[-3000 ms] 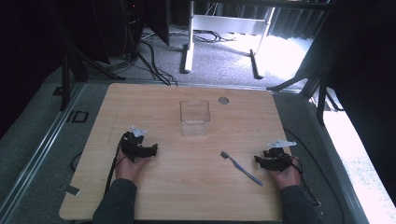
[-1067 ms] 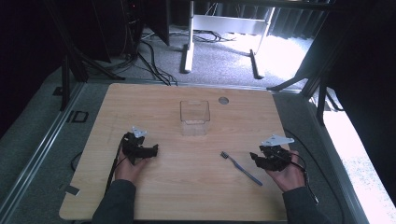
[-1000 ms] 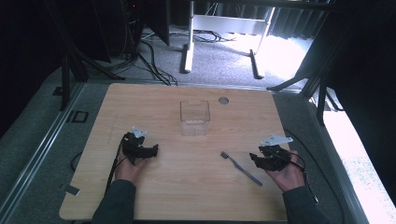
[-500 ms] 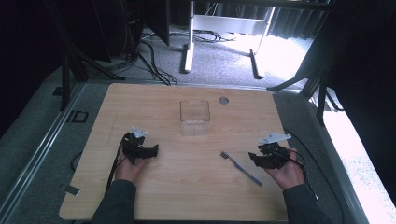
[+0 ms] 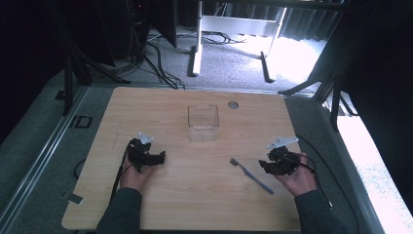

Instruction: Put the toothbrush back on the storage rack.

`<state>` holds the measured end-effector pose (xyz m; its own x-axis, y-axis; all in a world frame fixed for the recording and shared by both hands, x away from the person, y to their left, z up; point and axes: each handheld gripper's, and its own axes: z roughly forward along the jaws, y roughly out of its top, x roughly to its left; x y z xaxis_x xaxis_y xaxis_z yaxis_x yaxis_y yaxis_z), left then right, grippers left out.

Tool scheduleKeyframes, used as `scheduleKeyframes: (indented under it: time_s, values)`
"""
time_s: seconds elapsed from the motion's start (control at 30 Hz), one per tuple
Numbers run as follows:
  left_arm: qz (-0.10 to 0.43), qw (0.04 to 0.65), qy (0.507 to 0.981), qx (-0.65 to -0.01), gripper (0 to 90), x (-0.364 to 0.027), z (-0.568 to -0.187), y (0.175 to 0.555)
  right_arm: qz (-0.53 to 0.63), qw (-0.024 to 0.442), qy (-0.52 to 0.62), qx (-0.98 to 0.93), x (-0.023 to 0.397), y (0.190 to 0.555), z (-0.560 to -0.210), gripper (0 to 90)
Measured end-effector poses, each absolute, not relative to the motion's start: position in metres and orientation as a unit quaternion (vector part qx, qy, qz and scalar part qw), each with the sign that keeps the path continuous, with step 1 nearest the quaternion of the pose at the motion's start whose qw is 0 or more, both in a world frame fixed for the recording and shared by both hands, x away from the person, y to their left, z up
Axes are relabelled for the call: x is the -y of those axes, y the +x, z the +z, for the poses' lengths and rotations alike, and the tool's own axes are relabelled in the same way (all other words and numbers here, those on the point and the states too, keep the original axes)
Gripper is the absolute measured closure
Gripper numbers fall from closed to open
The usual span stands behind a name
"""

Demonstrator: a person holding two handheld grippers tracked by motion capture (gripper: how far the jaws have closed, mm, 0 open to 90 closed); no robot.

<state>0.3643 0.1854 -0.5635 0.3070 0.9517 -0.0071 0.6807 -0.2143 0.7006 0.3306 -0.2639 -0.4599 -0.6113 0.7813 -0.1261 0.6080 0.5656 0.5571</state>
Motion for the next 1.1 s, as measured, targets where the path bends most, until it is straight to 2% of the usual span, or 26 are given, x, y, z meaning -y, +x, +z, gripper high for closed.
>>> scheduleKeyframes:
  time_s: [1.1]
  values:
    - [0.220,0.309,0.747,-0.547,9.6,-0.185,-0.564,0.364,0.207,0.144,0.370,-0.894,0.247,0.338,-0.453,64.8]
